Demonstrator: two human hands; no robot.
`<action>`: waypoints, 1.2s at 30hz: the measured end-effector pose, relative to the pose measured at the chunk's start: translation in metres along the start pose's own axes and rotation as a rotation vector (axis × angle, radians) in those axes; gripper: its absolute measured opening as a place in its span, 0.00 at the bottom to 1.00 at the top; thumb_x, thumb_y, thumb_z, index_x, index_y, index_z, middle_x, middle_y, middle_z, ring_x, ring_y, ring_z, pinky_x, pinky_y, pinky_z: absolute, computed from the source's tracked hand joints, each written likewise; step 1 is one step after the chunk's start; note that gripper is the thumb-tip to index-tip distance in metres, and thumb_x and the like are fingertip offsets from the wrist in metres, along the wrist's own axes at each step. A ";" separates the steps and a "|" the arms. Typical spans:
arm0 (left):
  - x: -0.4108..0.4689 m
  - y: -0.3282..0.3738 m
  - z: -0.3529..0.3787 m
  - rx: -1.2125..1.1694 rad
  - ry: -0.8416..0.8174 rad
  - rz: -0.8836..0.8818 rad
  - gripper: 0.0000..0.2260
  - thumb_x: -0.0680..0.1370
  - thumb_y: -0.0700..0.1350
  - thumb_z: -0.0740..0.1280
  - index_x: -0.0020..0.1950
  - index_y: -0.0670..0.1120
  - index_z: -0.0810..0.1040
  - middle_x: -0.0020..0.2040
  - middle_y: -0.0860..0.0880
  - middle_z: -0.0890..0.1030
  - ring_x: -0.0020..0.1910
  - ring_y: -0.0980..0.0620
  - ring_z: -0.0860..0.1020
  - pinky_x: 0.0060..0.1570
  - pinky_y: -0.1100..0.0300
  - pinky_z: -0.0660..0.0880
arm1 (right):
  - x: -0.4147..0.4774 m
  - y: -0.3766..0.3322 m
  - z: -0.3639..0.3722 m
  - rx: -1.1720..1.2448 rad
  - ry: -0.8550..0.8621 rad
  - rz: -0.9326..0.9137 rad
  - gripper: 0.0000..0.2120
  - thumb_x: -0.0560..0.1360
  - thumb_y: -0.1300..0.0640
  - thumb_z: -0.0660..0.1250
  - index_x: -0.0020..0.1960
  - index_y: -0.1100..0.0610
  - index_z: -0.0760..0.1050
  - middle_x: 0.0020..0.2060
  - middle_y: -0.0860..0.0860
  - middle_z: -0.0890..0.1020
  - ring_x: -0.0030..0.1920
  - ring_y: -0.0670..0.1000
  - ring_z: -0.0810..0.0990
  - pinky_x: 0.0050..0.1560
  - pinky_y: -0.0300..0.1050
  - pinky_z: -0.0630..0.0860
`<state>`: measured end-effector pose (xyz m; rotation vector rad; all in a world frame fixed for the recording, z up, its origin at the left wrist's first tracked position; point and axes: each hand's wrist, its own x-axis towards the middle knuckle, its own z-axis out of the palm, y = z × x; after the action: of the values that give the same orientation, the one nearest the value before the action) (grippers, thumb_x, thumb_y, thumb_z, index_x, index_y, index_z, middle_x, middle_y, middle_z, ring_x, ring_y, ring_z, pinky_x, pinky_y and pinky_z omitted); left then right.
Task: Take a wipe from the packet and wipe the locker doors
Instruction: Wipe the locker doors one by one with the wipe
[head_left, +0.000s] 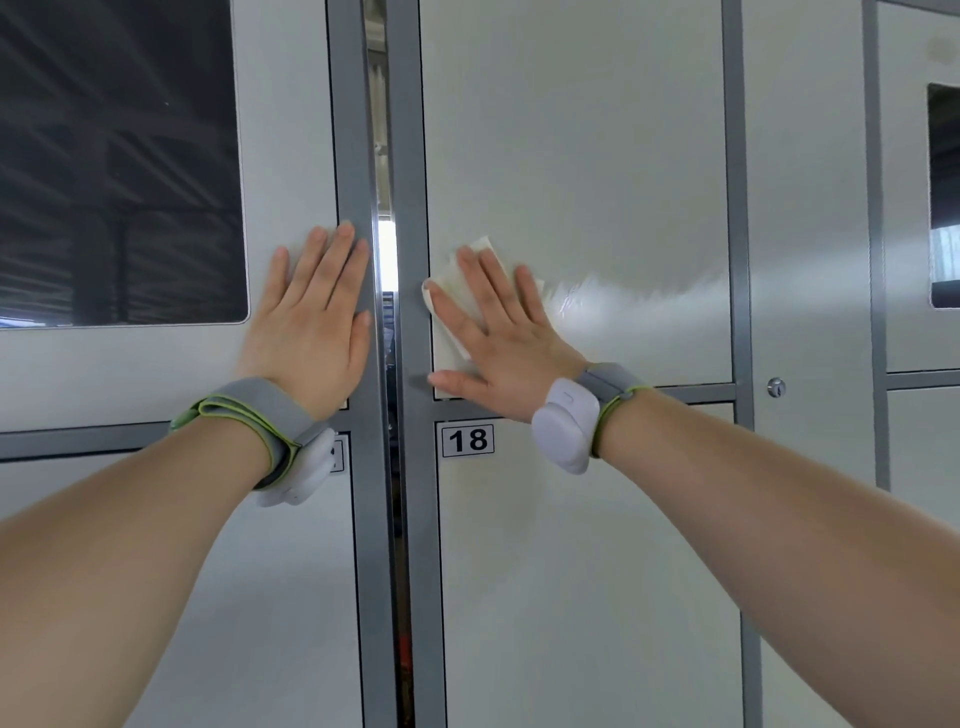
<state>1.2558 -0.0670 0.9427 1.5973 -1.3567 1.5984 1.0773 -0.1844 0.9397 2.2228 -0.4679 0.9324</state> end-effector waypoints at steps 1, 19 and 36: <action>-0.001 0.000 -0.001 -0.006 -0.010 0.000 0.27 0.79 0.49 0.47 0.75 0.37 0.58 0.76 0.40 0.59 0.75 0.42 0.55 0.72 0.50 0.43 | -0.002 0.001 0.000 -0.012 -0.007 -0.011 0.40 0.70 0.30 0.36 0.77 0.49 0.38 0.75 0.58 0.37 0.75 0.59 0.33 0.72 0.59 0.33; -0.004 -0.004 -0.002 -0.062 -0.009 0.026 0.28 0.78 0.49 0.47 0.75 0.37 0.58 0.76 0.41 0.58 0.75 0.43 0.55 0.71 0.59 0.36 | -0.003 -0.007 0.008 -0.009 0.134 -0.094 0.40 0.74 0.30 0.39 0.76 0.55 0.54 0.75 0.64 0.52 0.75 0.64 0.48 0.72 0.65 0.45; -0.005 -0.002 -0.001 -0.079 0.010 0.016 0.28 0.78 0.49 0.47 0.75 0.37 0.57 0.76 0.41 0.58 0.75 0.43 0.54 0.71 0.60 0.34 | -0.017 -0.006 0.009 -0.020 0.084 -0.138 0.37 0.74 0.33 0.44 0.77 0.52 0.50 0.76 0.62 0.46 0.76 0.61 0.42 0.73 0.60 0.39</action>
<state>1.2581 -0.0638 0.9385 1.5337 -1.4124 1.5411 1.0734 -0.1853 0.9197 2.1584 -0.2807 0.9401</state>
